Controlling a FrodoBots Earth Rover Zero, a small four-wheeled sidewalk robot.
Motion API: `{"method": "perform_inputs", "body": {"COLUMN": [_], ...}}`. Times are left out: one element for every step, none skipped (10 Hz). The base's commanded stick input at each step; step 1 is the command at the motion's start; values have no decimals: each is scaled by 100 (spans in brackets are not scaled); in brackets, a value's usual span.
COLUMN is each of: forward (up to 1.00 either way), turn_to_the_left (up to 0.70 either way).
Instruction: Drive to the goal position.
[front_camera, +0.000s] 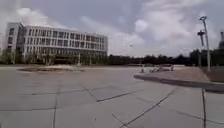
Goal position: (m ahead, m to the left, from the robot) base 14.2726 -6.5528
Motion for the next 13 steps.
{"method": "perform_inputs", "body": {"forward": [50,50,50,50,50,50,50,50,50,50,50,50,50], "turn_to_the_left": [-2,-2,-2,-2,-2,-2,-2,-2,-2,-2,-2,-2,-2]}}
